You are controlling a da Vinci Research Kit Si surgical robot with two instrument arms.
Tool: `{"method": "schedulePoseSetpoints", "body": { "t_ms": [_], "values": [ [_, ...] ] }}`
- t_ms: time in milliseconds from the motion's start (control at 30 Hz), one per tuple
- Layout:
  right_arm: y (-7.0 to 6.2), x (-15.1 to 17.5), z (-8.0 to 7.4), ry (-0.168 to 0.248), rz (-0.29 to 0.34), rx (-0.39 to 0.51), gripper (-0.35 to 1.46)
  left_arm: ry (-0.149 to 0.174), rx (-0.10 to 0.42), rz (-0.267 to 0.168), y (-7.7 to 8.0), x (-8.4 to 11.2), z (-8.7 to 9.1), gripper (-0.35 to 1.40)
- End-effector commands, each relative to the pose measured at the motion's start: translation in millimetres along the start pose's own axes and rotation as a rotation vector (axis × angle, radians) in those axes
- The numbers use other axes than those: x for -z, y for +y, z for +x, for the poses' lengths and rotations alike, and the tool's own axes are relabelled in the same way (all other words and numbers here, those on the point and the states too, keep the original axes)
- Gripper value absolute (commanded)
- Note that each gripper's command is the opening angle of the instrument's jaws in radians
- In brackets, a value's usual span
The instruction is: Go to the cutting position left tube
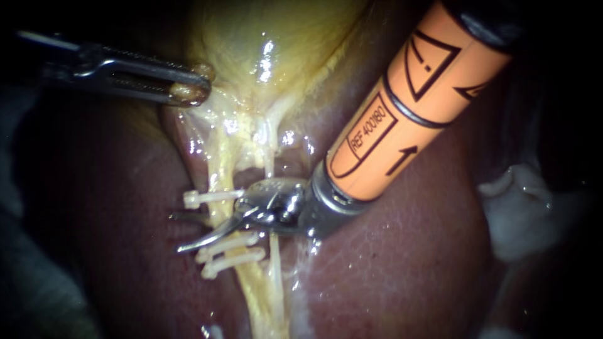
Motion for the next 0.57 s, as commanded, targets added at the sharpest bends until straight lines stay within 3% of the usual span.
{"method": "schedulePoseSetpoints", "body": {
  "t_ms": [33, 233, 567],
  "values": [
    [-0.3, 0.1, 0.2, 0.005, 0.004, -0.001, 1.35, 0.0, -0.001, -0.002, 0.0, 0.1, 0.0, -0.35],
    [-1.5, 0.2, 1.3, 0.022, 0.017, -0.007, 1.35, 0.0, -0.001, -0.002, 0.0, 0.1, 0.0, -0.35],
    [-1.6, 0.2, 1.2, 0.023, 0.015, -0.007, 1.31, 0.0, -0.001, -0.002, 0.0, 0.1, 0.1, -0.35]
  ]
}}
